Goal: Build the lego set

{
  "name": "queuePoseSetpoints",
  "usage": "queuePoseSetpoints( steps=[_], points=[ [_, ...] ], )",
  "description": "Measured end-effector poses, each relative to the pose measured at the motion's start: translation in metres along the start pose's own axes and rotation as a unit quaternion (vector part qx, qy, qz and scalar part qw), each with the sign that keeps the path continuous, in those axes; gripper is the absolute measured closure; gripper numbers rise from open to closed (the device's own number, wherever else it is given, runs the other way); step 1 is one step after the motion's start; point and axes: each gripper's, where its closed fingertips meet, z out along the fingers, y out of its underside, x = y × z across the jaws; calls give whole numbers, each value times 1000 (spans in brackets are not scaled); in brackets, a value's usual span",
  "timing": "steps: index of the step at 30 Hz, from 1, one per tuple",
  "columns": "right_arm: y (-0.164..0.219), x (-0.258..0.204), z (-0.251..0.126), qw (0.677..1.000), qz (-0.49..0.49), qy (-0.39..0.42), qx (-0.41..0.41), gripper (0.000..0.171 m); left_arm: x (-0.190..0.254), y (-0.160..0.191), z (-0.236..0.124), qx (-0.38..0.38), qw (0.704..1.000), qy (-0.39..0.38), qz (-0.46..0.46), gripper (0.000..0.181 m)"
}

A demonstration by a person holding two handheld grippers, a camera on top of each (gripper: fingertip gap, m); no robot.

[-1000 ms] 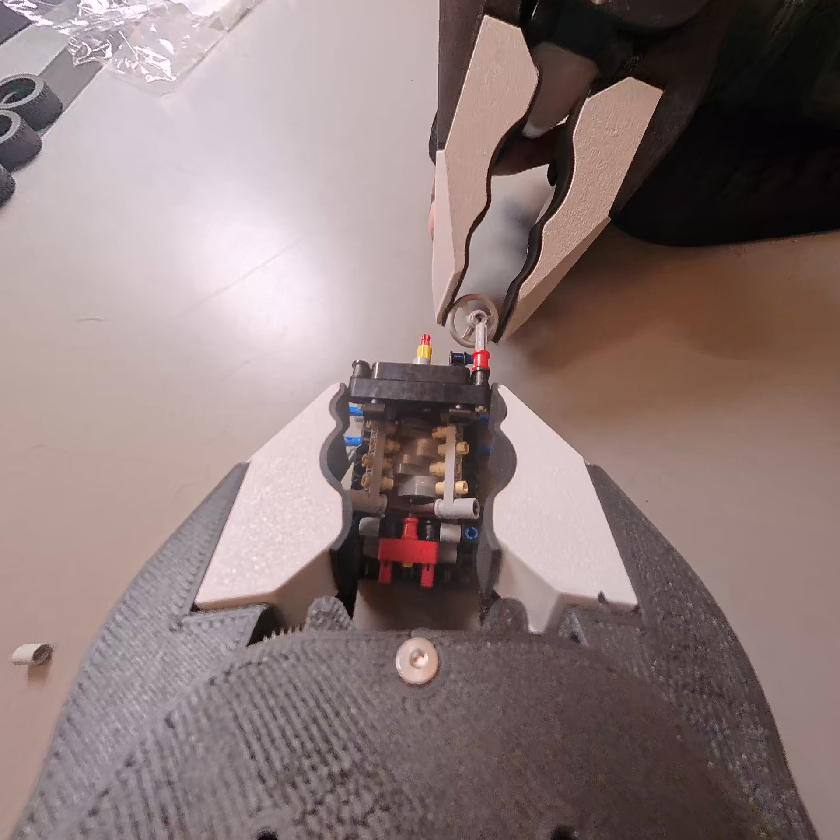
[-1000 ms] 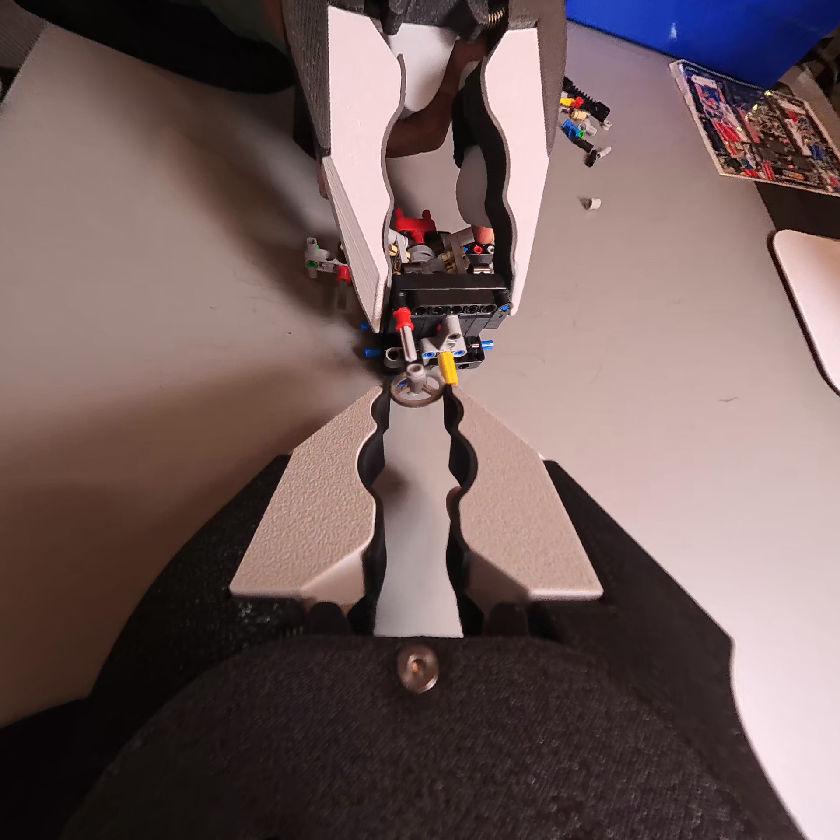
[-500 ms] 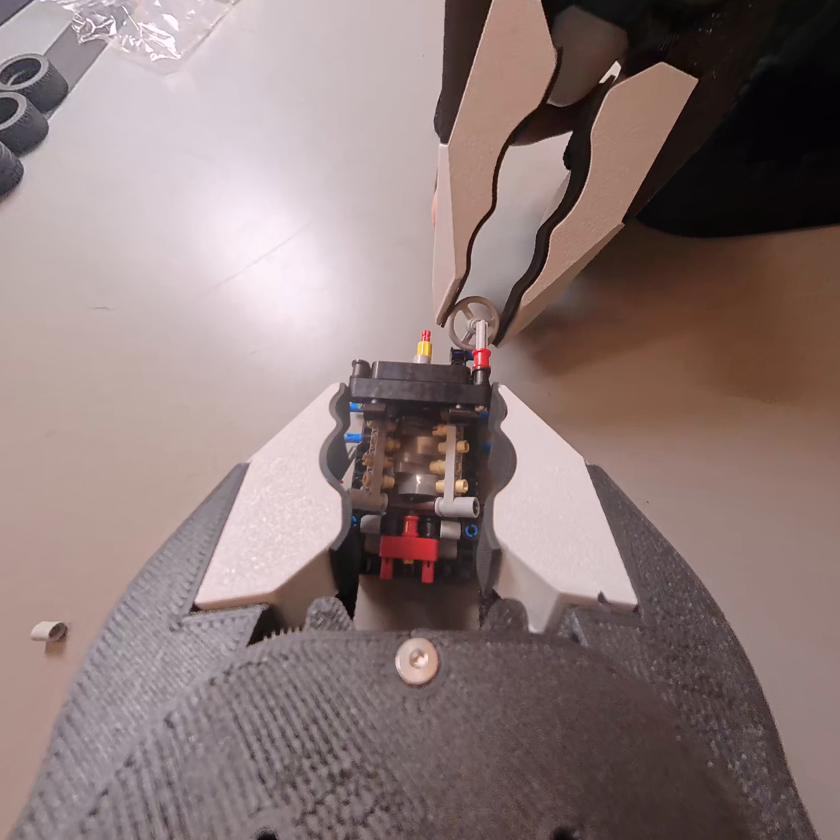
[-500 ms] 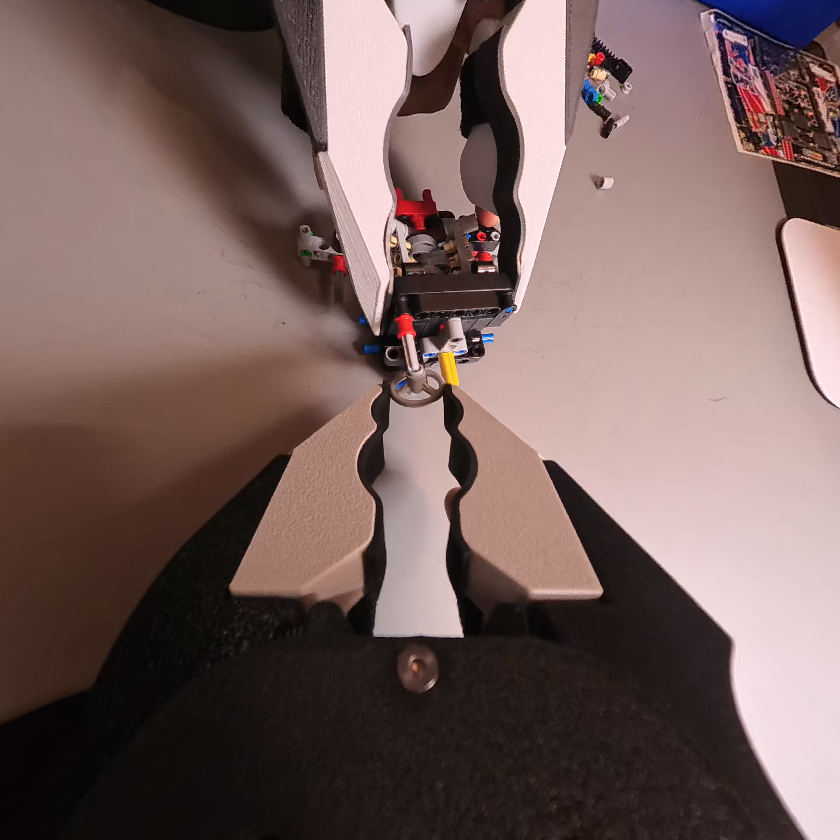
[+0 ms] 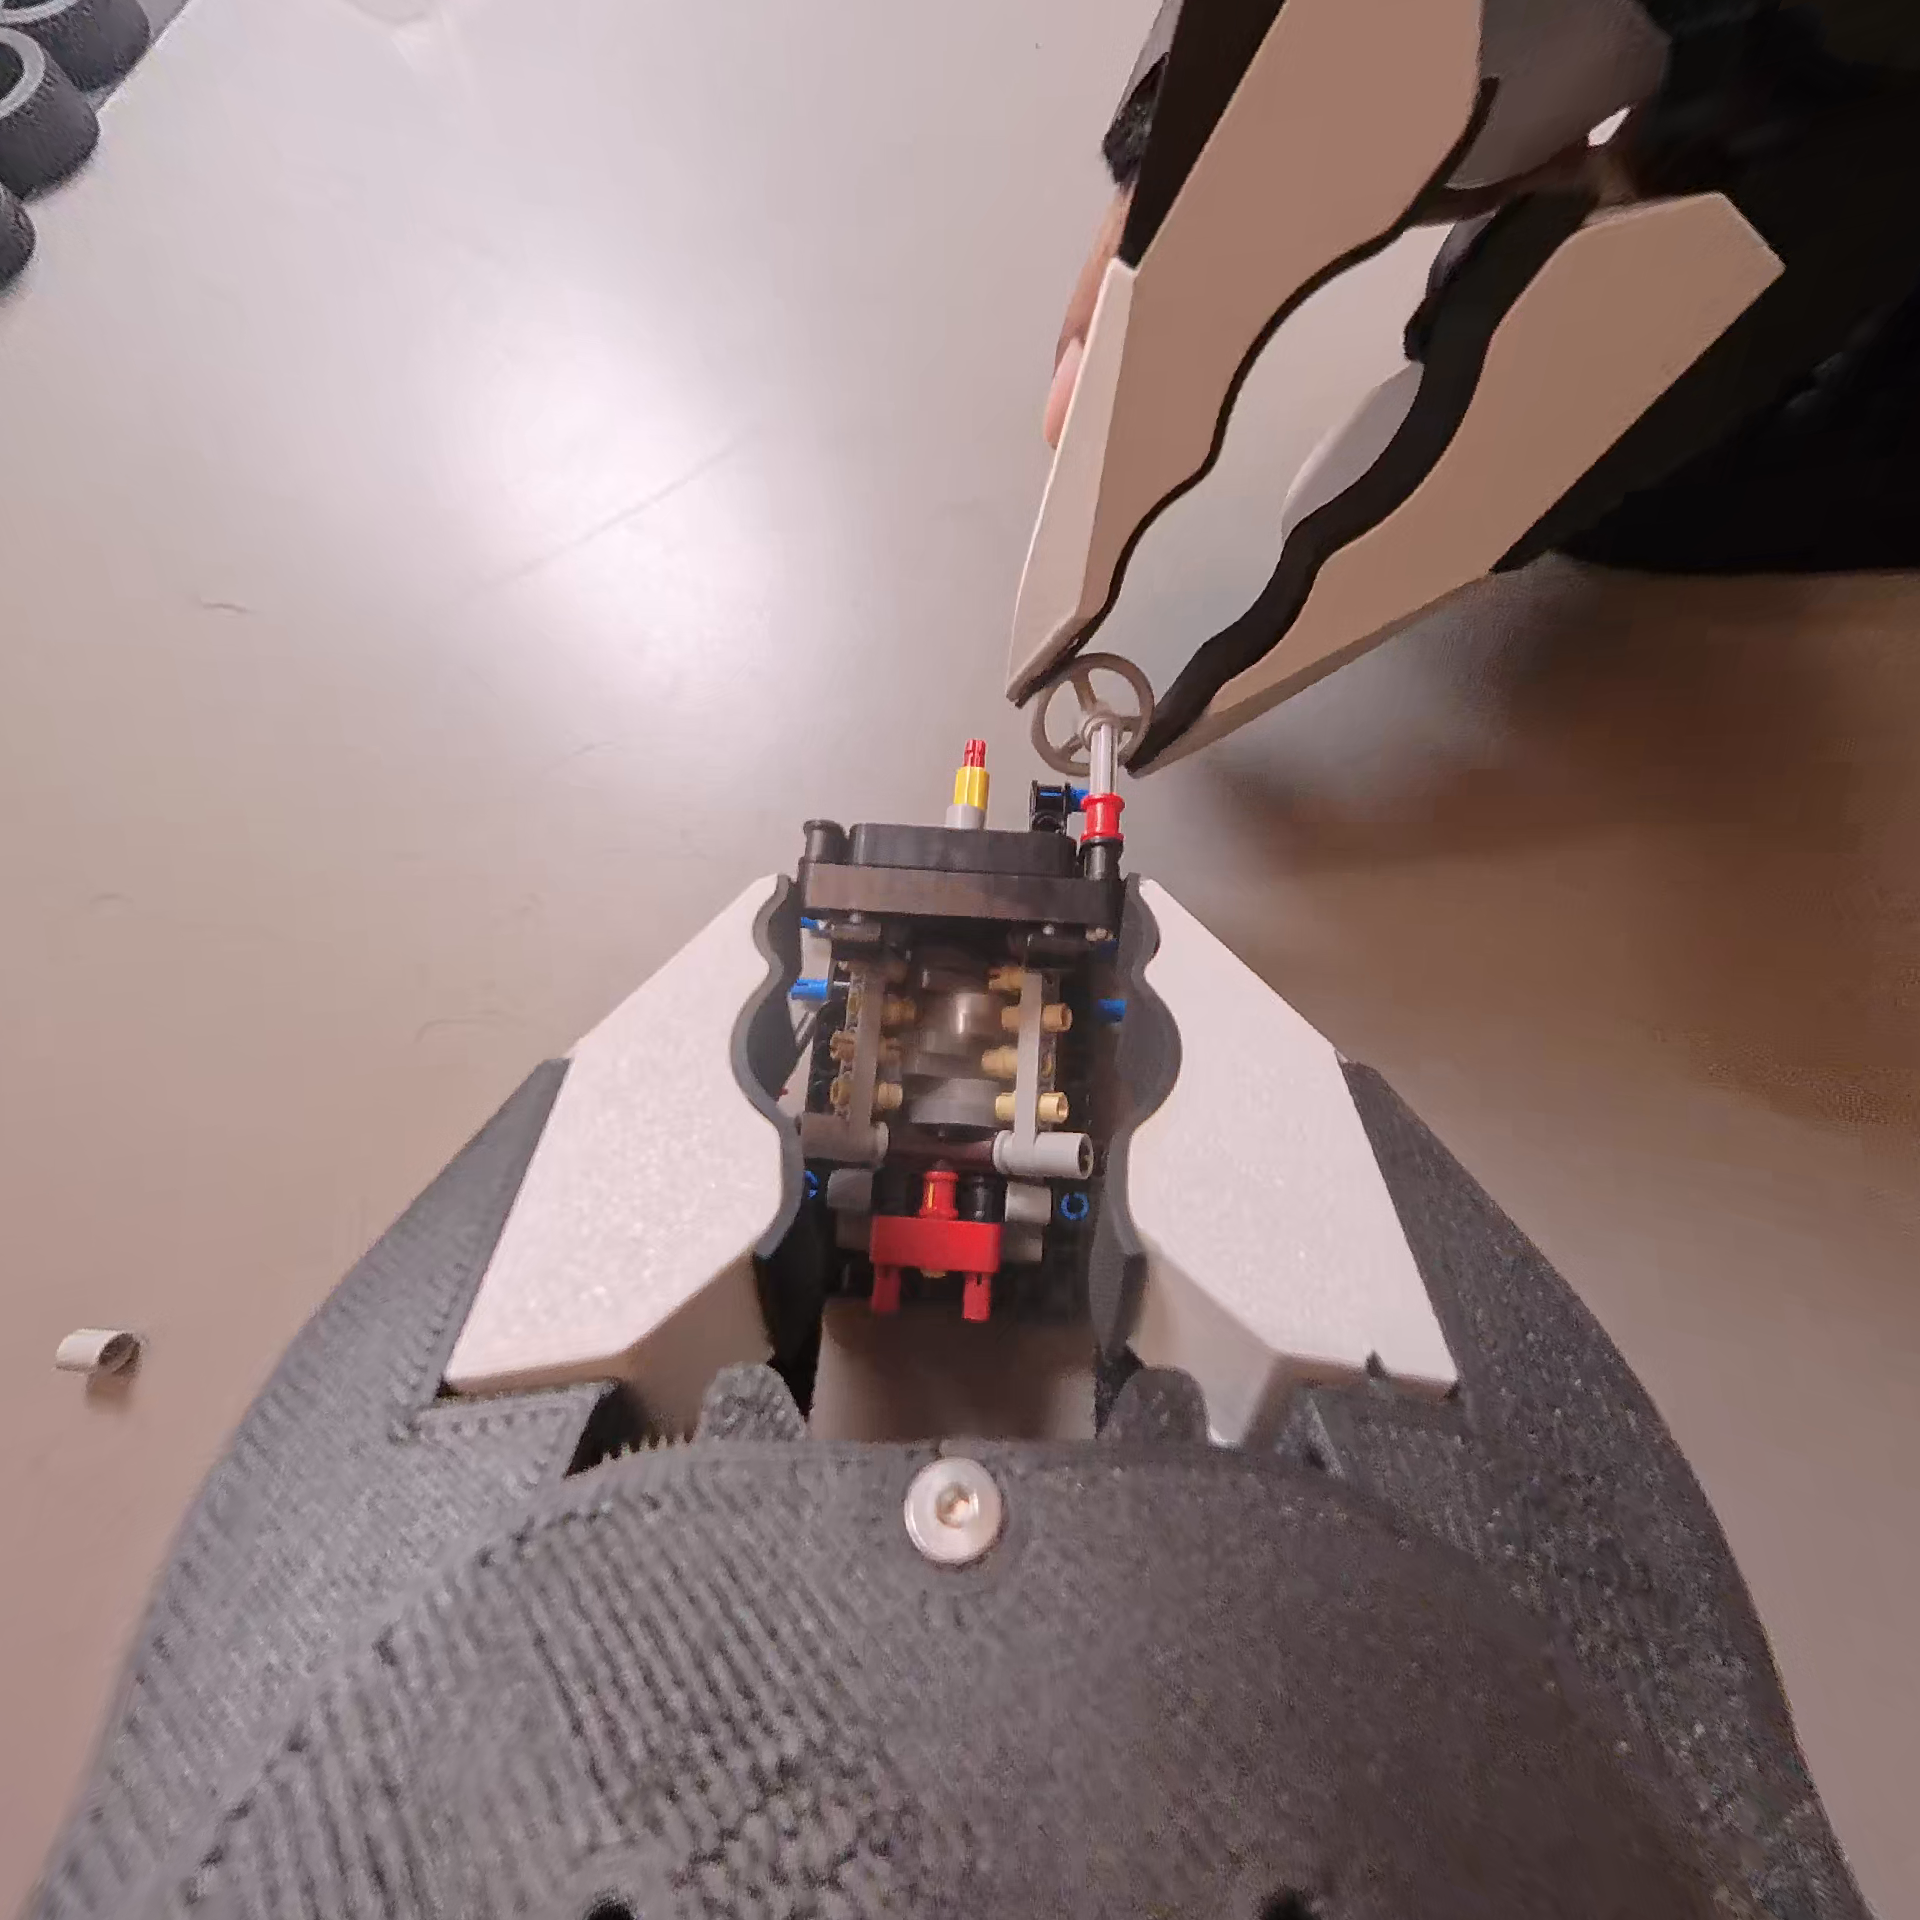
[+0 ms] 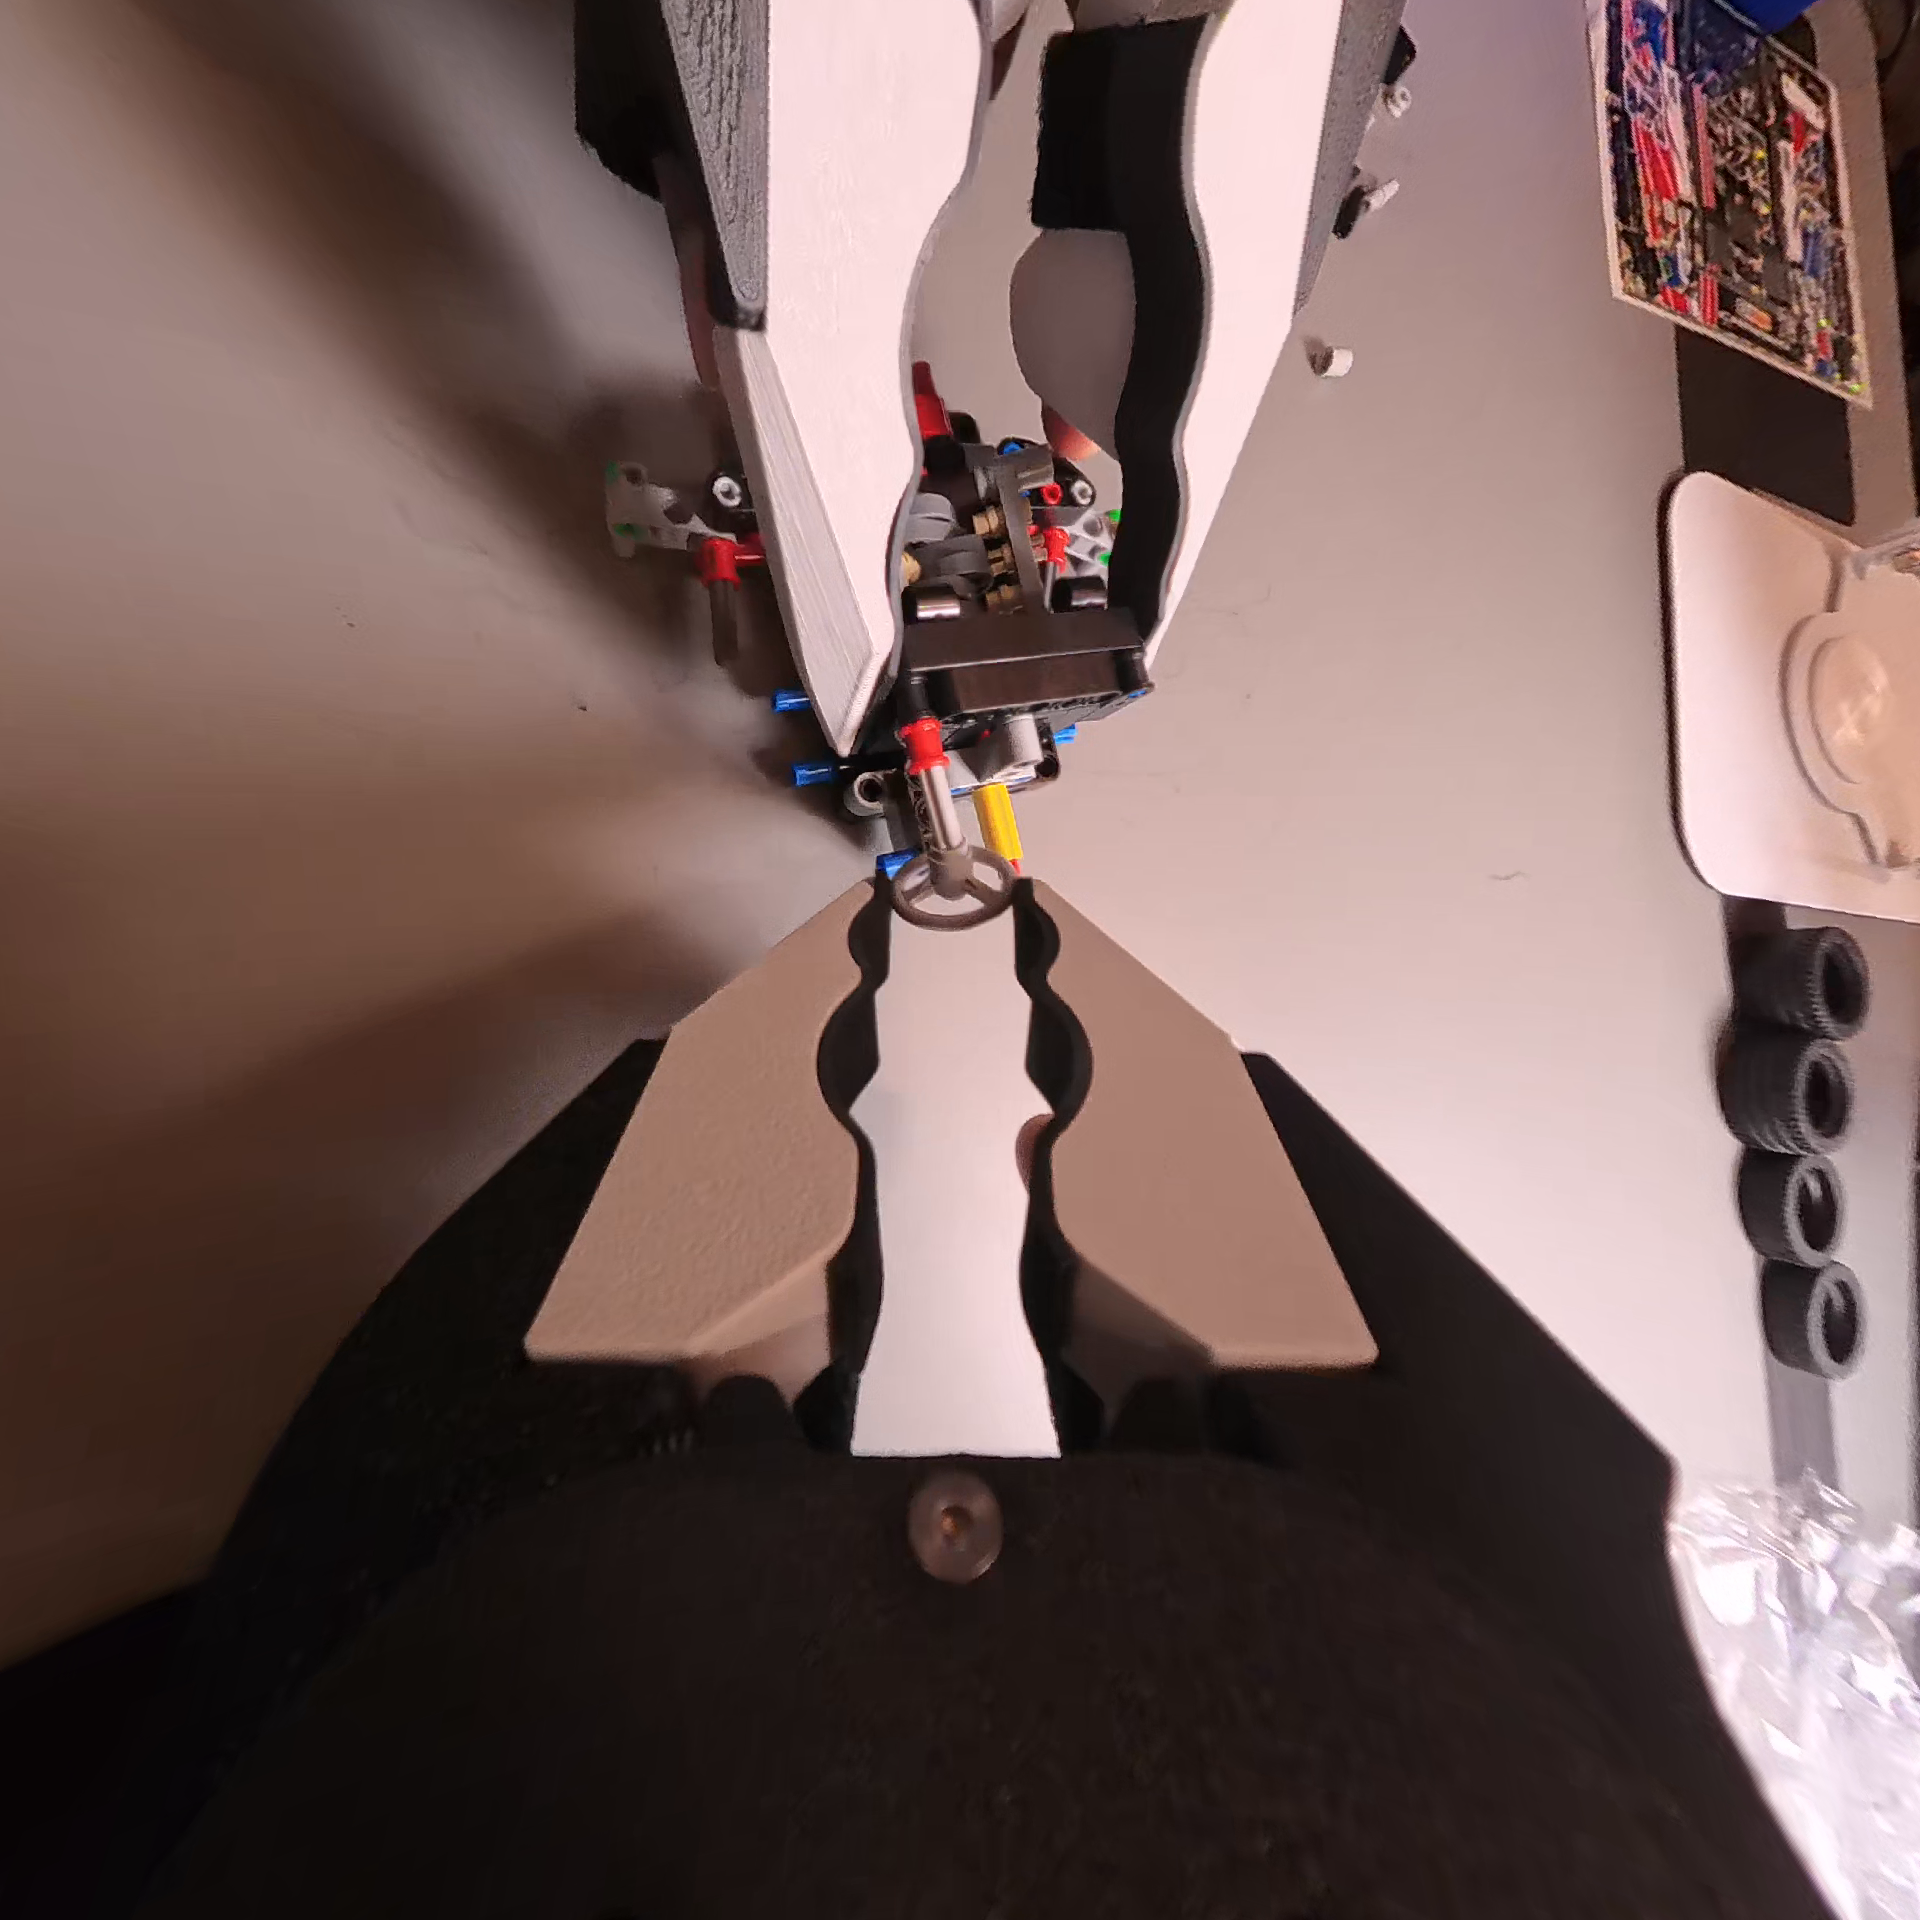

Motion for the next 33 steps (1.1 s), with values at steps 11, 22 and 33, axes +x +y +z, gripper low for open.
queuePoseSetpoints(
  steps=[11, 22, 33],
  points=[
    [-1, 4, -2, 984, -105, 94, -111, 149, 0, 2, -2, -8, 1000, -8, -8, 121],
    [3, 8, -5, 951, -144, 195, -194, 149, -1, 1, 0, -7, 999, -41, -18, 121],
    [0, 10, -3, 946, -137, 228, -188, 150, -1, -1, 0, 7, 999, -43, -25, 121]
  ],
)
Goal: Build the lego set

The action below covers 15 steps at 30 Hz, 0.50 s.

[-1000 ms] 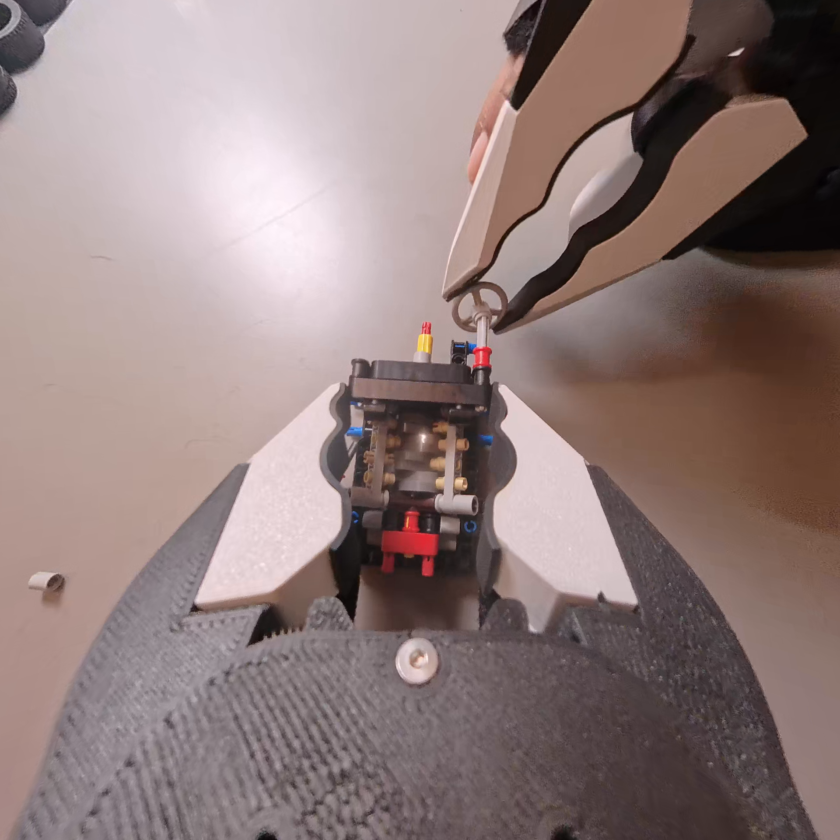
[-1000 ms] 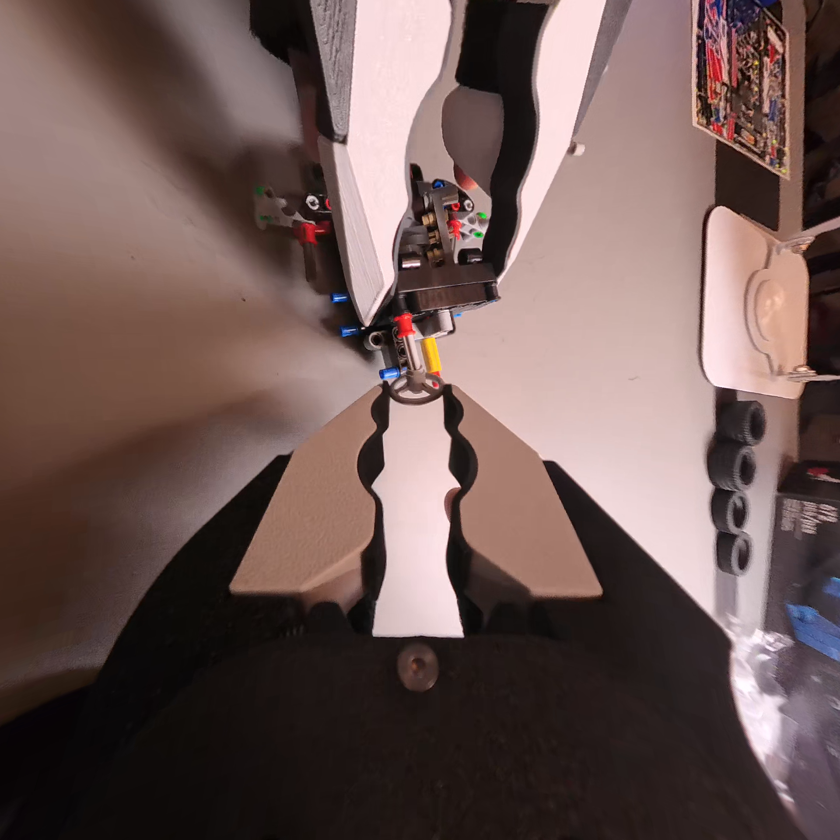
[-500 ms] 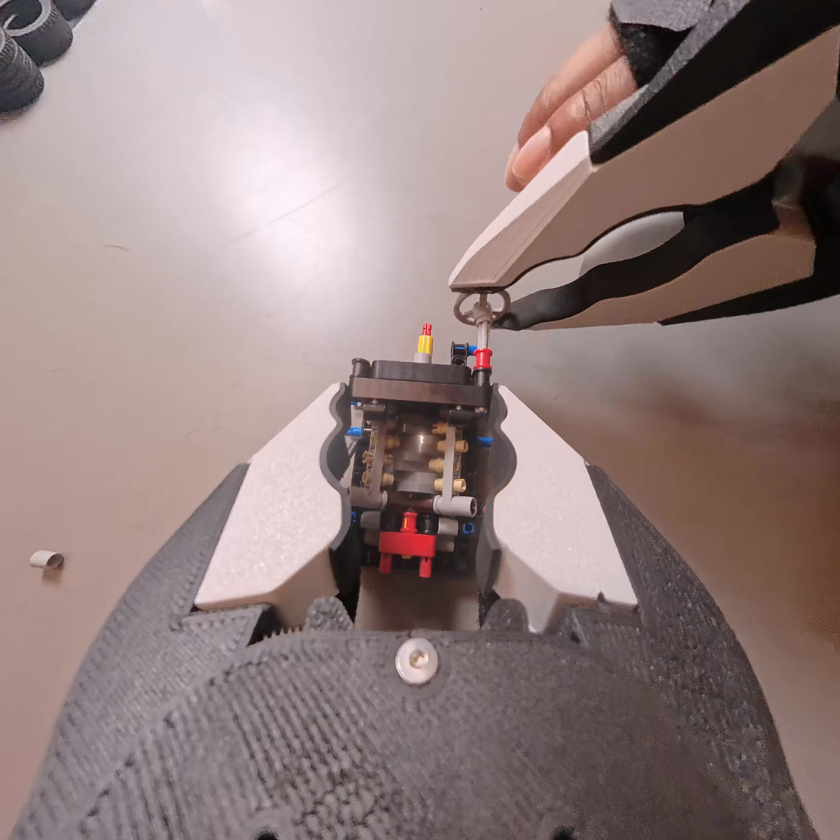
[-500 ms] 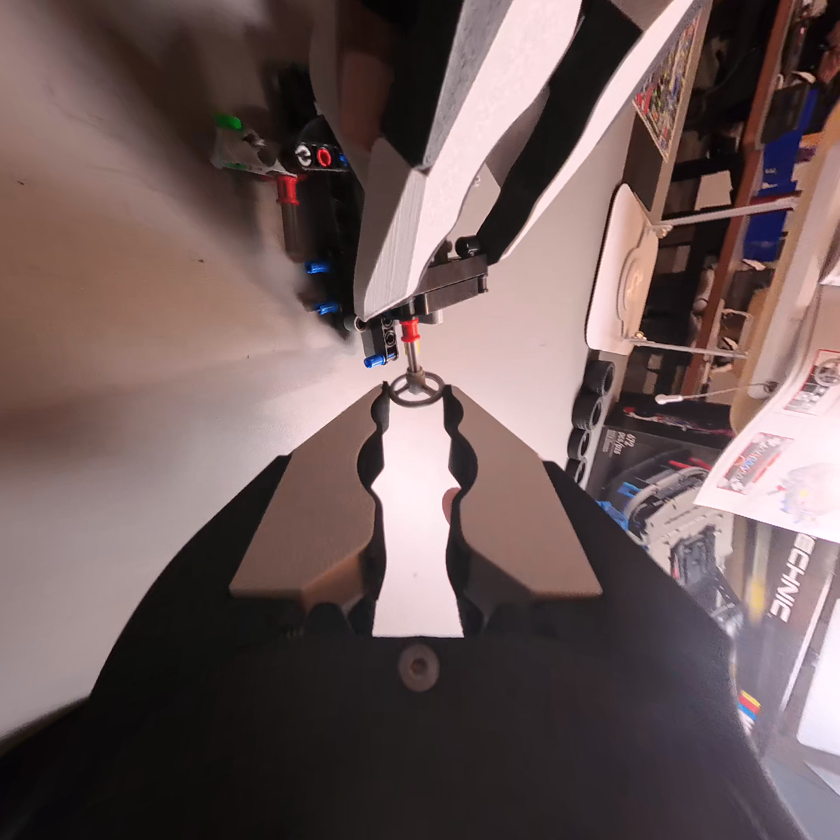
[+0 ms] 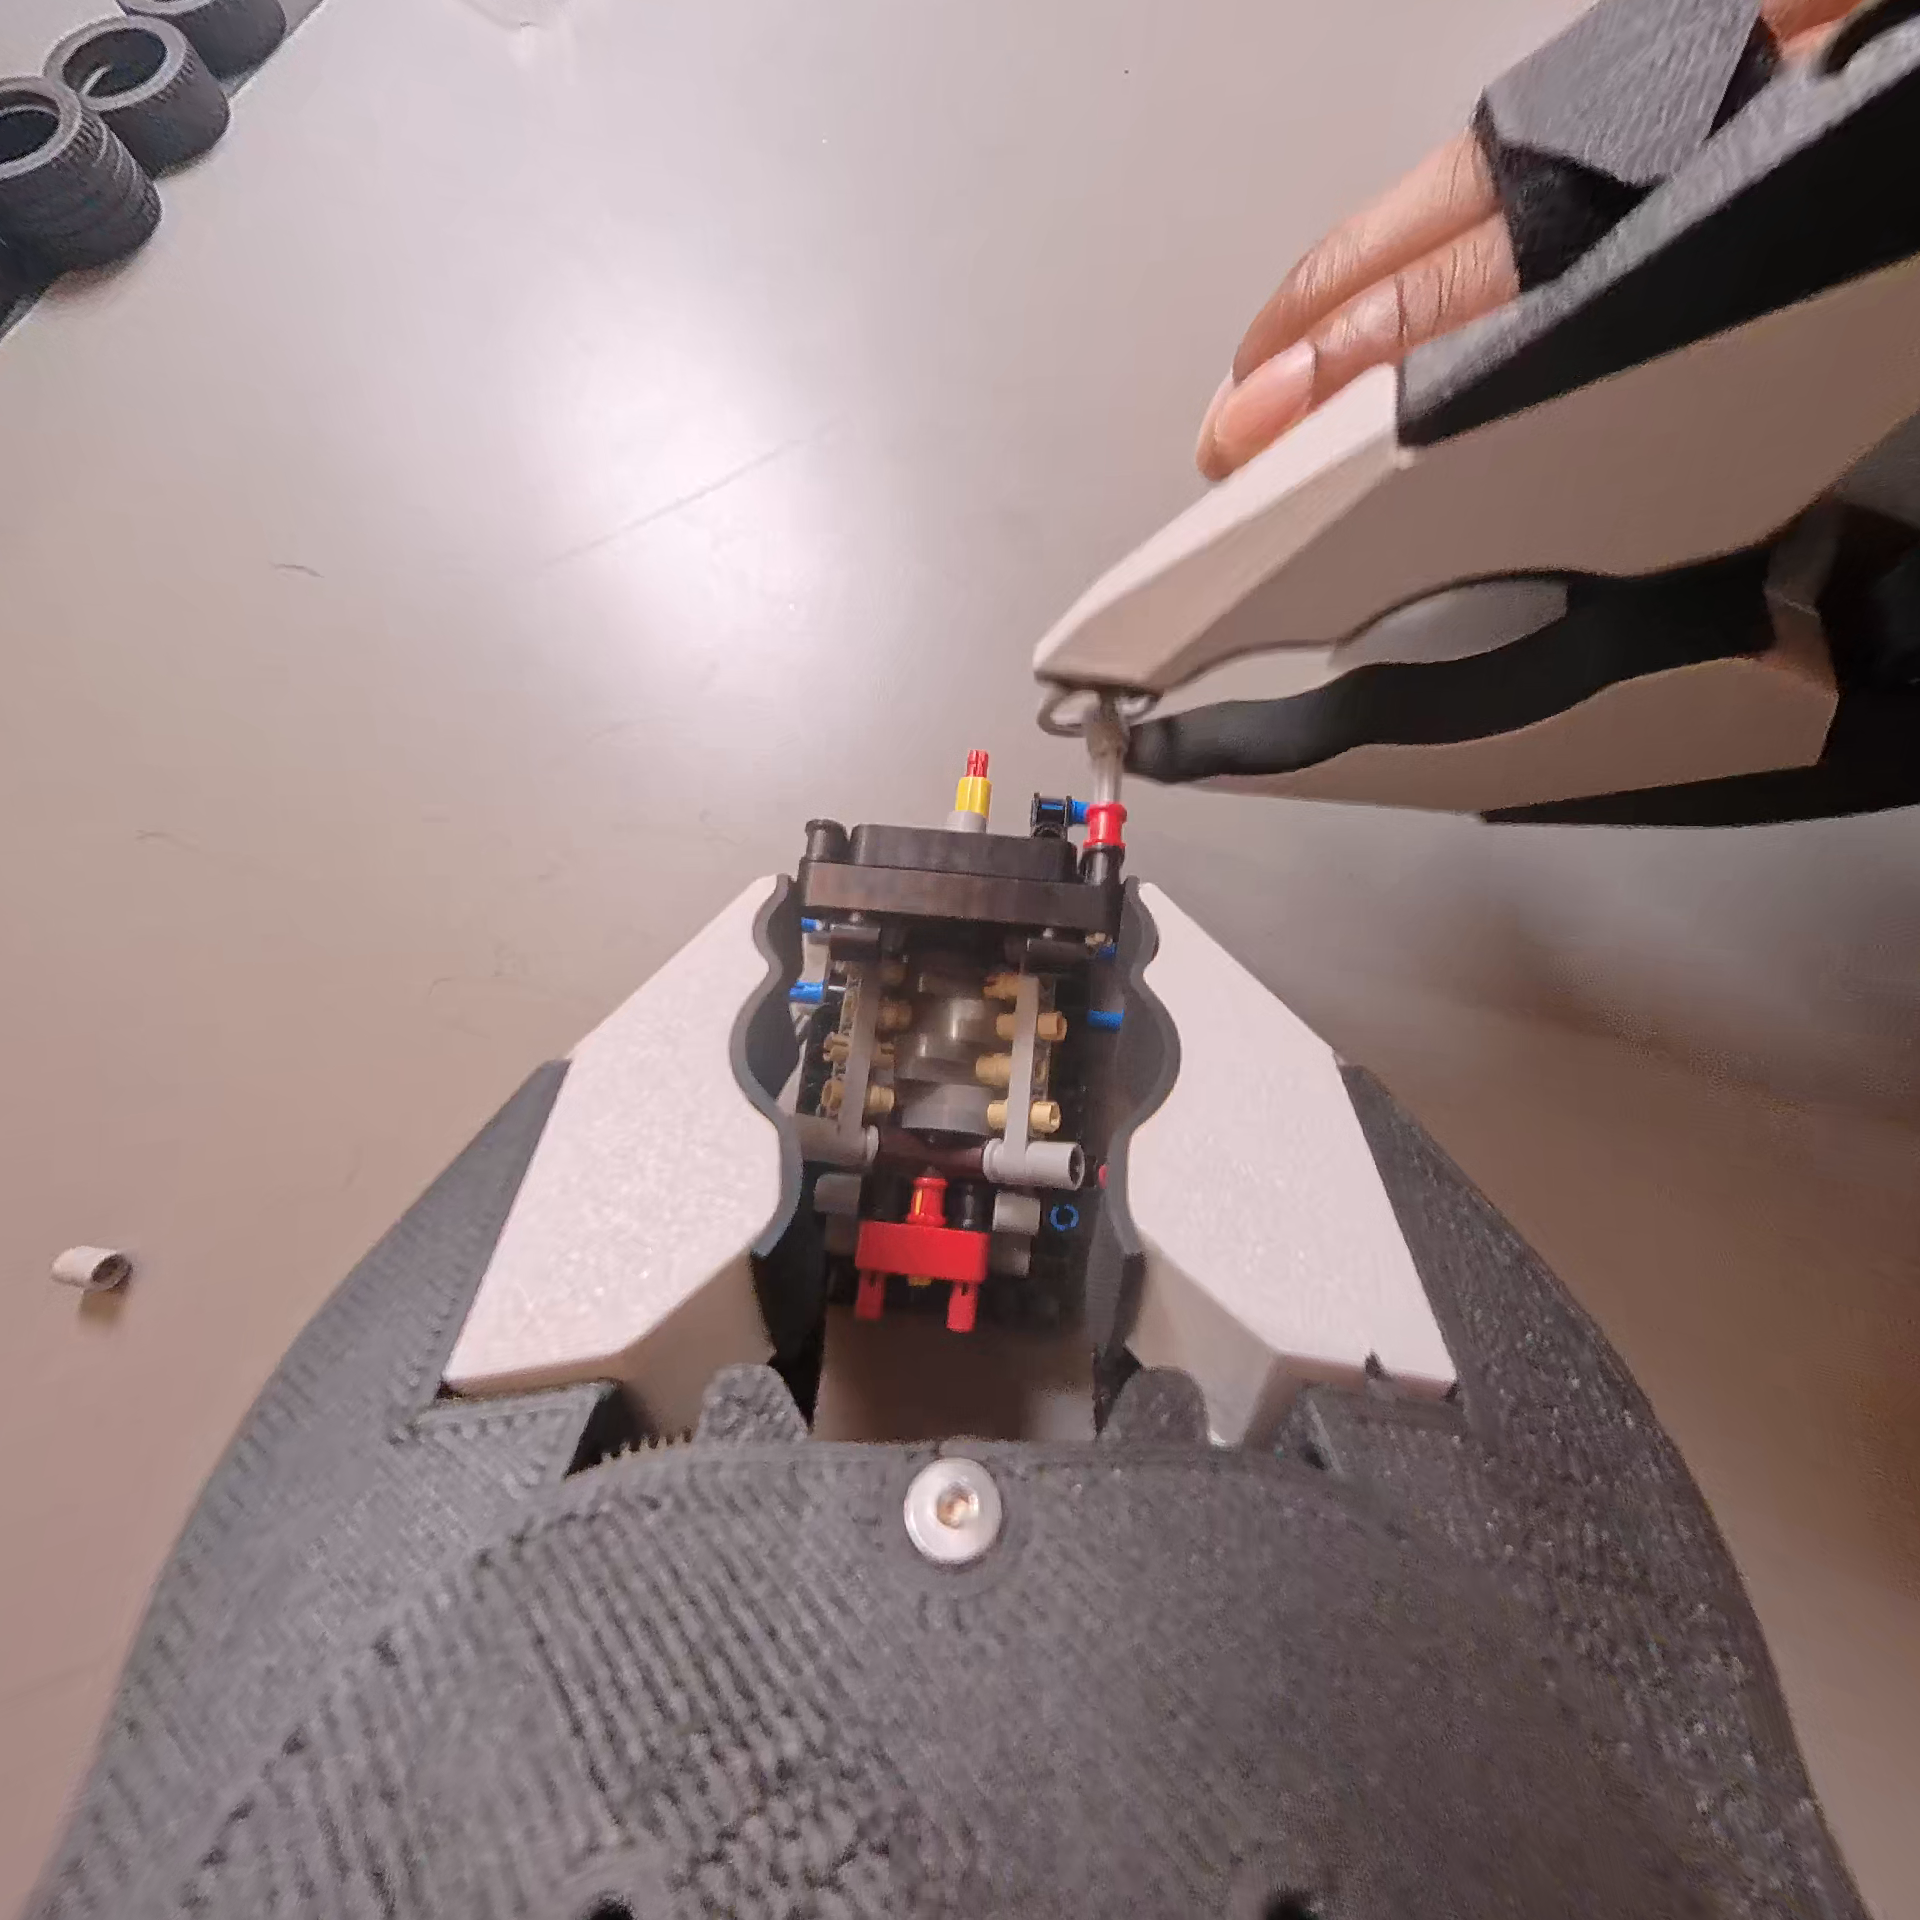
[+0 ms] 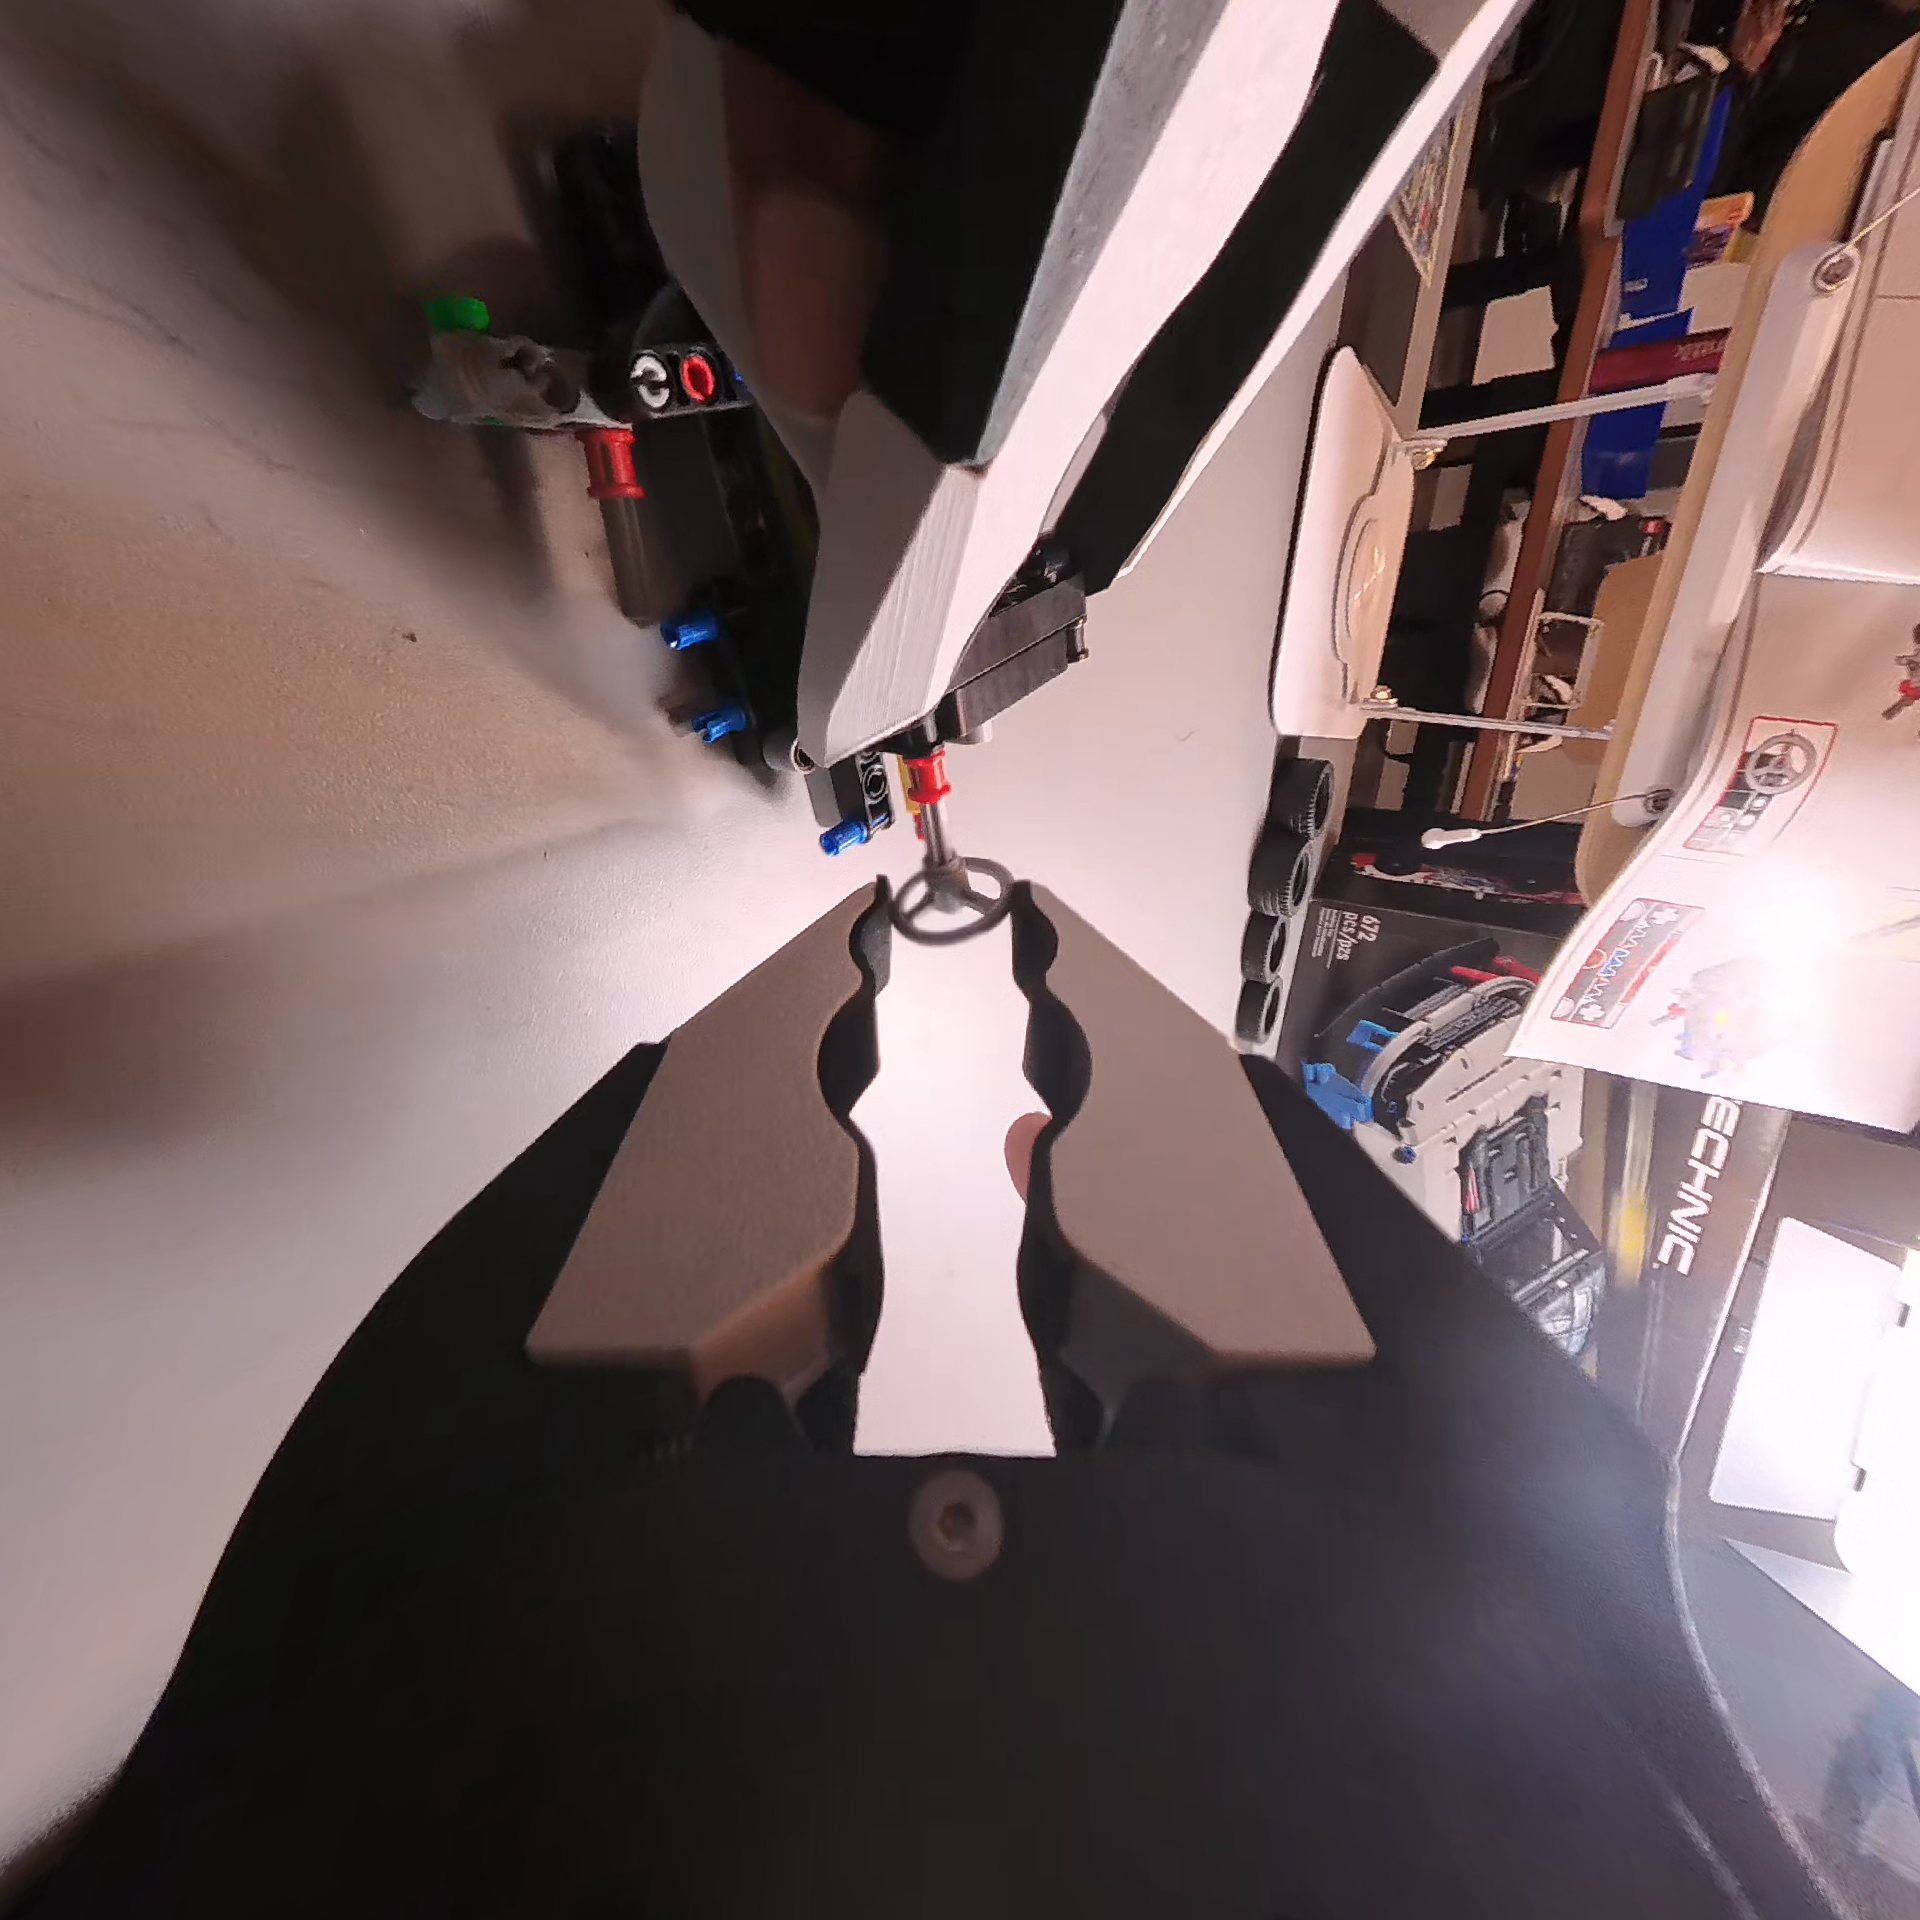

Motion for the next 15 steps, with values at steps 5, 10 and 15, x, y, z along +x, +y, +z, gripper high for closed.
queuePoseSetpoints(
  steps=[5, 10, 15],
  points=[
    [-13, -1, -4, 1000, 9, 11, 24, 168, -1, -2, 1, 3, 1000, 4, -9, 121],
    [-10, 1, -12, 996, 65, -4, 53, 167, 4, -5, 1, 11, 1000, 14, -7, 120],
    [-3, 2, -13, 988, 132, -12, 78, 166, 3, -3, 2, 11, 1000, 14, 0, 120]
  ],
)
